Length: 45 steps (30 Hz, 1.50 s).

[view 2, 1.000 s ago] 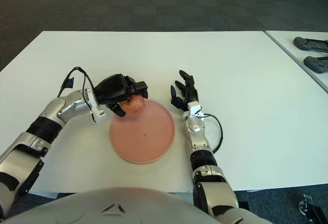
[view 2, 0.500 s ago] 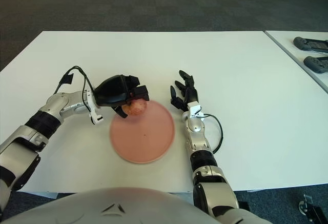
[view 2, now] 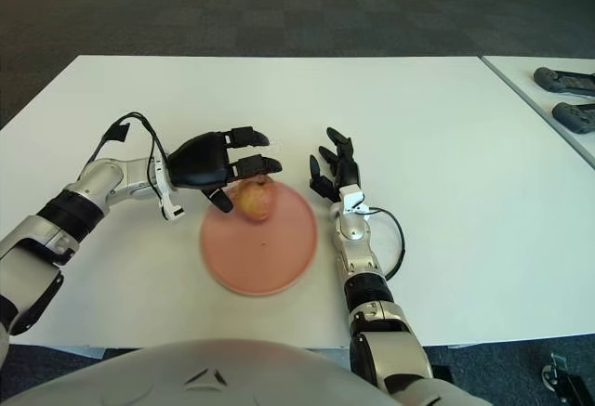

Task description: Put the apple into the plate.

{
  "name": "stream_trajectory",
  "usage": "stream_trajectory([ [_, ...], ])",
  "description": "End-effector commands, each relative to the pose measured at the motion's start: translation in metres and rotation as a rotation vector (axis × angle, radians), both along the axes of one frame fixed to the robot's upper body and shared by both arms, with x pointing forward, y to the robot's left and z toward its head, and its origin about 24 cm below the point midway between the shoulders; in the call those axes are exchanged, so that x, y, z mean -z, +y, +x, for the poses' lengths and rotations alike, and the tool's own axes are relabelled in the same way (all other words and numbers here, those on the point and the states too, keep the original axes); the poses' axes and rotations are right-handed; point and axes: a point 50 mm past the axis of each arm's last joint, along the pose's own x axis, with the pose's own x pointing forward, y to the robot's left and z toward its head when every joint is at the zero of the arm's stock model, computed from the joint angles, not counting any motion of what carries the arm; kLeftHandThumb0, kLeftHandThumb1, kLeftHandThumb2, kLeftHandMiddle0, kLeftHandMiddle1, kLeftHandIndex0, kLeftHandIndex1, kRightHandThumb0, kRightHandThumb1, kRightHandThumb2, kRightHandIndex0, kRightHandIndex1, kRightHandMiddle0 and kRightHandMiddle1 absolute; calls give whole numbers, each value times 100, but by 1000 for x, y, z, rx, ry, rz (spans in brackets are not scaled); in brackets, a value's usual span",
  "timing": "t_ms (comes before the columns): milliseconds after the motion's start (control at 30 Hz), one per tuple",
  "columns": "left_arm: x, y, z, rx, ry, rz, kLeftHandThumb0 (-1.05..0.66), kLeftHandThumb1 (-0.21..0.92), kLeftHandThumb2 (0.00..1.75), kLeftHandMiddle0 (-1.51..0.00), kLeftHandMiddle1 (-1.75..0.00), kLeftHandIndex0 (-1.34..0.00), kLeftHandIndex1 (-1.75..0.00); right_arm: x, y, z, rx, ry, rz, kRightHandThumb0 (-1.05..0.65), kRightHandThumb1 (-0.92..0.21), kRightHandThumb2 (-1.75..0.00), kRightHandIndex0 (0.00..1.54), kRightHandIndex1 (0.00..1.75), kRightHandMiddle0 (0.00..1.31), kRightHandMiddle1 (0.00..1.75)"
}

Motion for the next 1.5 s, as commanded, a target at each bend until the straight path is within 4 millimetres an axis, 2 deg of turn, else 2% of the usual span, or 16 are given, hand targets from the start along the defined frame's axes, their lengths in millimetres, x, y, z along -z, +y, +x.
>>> stream_trajectory([
  [0,-2,2,2,-3,-23,7,-98,92,102,-8,-17,0,-15,28,-2,-19,18,140,15,-38,-81,-80,21,35,0,62],
  [233,-1,3,2,-6,-23,-14,-97,92,102,-6,-12,0,-7,29,-2,-19,25,138,33,-39,-81,-80,21,31,0,61],
  [767,1,7,7,-17,-17,-36,-96,92,103,-5,-8,0,-4,33,-2,-18,12,132,8,-39,-76,-83,20,26,0,61],
  [1033,-10,14,15,-61,26,-91,-96,92,104,-5,-6,0,-3,33,-2,-17,-10,132,2,-39,-77,-83,22,24,0,62],
  [1133,-15,18,20,-122,63,-181,-95,92,104,-5,-5,0,-6,32,-1,-16,-18,131,3,-39,-77,-83,23,24,0,63],
  [1267,-23,31,30,-266,202,-486,-91,92,100,-6,-4,0,-20,32,-1,-15,-27,153,0,-39,-75,-82,24,24,0,61],
  [1467,-19,41,38,-384,387,-841,-84,92,97,-6,-3,0,-29,31,-1,-14,-24,167,5,-39,-74,-82,24,25,0,60],
])
